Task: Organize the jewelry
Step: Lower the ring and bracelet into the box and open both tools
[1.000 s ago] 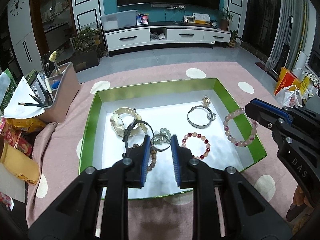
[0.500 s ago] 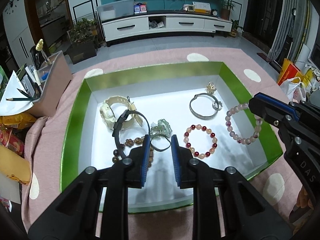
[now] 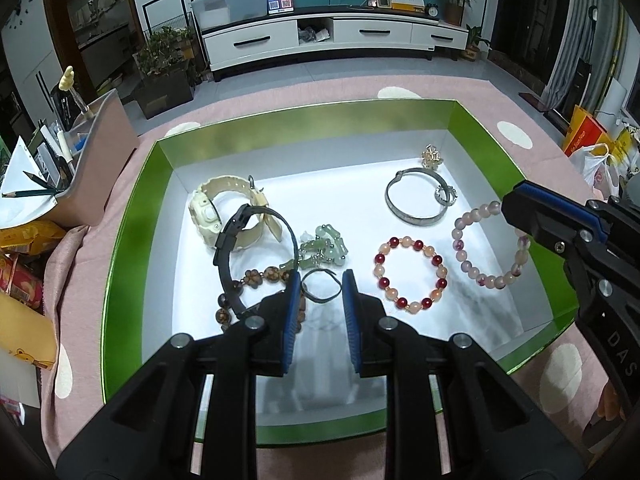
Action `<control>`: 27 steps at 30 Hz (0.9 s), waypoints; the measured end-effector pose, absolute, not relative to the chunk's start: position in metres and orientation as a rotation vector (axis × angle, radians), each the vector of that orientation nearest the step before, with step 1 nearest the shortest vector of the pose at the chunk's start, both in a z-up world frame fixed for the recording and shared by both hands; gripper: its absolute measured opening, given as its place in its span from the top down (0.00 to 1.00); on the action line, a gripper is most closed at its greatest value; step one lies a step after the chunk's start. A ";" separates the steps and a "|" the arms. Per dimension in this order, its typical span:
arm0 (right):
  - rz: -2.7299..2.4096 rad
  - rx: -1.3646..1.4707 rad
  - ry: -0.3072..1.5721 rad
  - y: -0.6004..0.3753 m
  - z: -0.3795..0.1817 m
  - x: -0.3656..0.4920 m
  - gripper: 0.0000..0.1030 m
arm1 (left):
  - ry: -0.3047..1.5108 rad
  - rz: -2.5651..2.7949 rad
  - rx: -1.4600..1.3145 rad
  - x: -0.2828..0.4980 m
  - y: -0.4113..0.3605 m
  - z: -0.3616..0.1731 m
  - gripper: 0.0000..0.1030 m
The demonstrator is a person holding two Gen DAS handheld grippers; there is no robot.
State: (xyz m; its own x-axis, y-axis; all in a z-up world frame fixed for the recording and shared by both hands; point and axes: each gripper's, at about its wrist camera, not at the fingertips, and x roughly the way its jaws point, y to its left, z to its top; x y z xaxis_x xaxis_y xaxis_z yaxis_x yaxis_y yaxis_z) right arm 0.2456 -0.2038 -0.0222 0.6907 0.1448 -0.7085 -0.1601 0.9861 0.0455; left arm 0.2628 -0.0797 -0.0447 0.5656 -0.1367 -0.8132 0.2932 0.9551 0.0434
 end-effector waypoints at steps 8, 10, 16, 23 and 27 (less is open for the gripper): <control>0.167 -0.021 0.801 -0.204 -0.027 0.247 0.93 | 0.946 -0.249 0.185 0.264 -0.079 -0.048 0.80; 0.167 -0.022 0.804 -0.204 -0.028 0.248 0.93 | 0.946 -0.249 0.188 0.264 -0.078 -0.049 0.80; 0.167 -0.025 0.811 -0.203 -0.031 0.248 0.93 | 0.951 -0.246 0.190 0.266 -0.077 -0.051 0.80; 0.166 -0.026 0.814 -0.204 -0.033 0.247 0.93 | 0.954 -0.242 0.198 0.267 -0.076 -0.054 0.80; 0.167 -0.025 0.814 -0.204 -0.033 0.247 0.93 | 0.956 -0.242 0.196 0.267 -0.076 -0.055 0.80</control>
State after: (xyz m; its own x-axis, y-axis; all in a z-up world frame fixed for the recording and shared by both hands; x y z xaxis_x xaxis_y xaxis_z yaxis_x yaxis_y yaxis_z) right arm 0.2471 -0.2038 -0.0330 0.6740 0.1387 -0.7256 -0.1579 0.9866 0.0419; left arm 0.2670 -0.0760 -0.0546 0.5536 -0.1174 -0.8245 0.2899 0.9553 0.0586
